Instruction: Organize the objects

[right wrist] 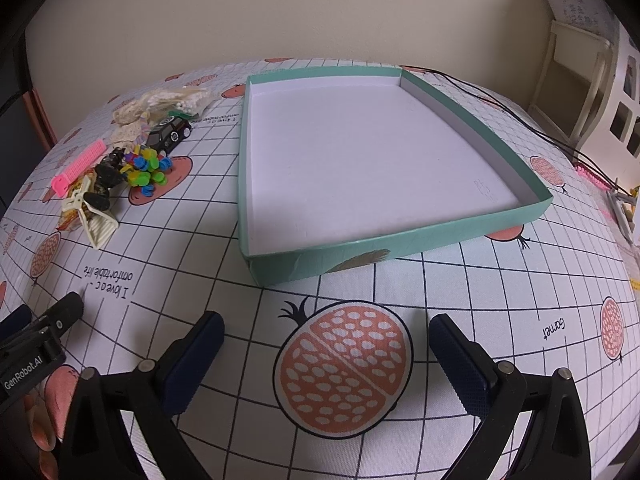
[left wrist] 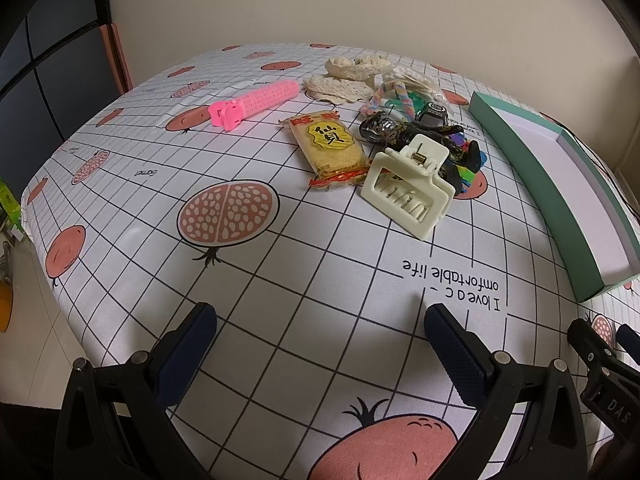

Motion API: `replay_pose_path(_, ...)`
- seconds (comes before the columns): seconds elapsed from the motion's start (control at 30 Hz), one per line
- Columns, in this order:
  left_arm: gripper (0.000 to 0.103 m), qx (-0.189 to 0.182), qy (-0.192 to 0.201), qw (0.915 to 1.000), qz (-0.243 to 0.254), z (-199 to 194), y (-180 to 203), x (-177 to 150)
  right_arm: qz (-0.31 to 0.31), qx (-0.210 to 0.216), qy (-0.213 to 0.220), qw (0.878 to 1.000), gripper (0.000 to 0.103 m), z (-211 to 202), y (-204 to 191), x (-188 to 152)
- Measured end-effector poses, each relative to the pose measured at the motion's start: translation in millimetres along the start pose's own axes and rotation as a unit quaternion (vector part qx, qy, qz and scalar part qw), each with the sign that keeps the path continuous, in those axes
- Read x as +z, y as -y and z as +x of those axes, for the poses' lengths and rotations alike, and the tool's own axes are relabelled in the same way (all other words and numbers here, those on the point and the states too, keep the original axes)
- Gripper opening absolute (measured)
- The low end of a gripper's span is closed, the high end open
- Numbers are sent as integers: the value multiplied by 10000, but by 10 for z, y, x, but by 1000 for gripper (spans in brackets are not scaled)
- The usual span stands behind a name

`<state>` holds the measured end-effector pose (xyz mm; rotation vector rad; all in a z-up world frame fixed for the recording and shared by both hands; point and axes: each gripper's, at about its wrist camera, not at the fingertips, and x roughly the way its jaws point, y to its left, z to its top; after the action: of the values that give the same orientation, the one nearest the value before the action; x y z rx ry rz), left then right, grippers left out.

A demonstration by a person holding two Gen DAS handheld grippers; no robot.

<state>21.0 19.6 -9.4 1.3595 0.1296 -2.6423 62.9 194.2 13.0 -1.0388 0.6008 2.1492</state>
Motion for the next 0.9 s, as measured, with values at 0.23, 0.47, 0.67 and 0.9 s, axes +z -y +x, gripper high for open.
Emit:
replay_pose_path(0.23, 103, -315, -148, 9991, -243, -45, -54, 118, 63, 168, 344, 9992, 103, -281, -12, 139)
replay_pose_path(0.47, 103, -329, -193, 9983, -431, -239, -111, 592, 38, 426, 517, 9977, 103, -669, -85, 695)
replay_pose_path(0.67, 103, -281, -369, 9974, -557, -392, -239, 1104, -292, 568, 493, 9967, 101, -801, -296, 1176)
replay_pose_path(0.9, 103, -241, -737, 9924, -955, -202, -409, 1424, -671, 794, 229, 9943, 96, -618, -662, 1489)
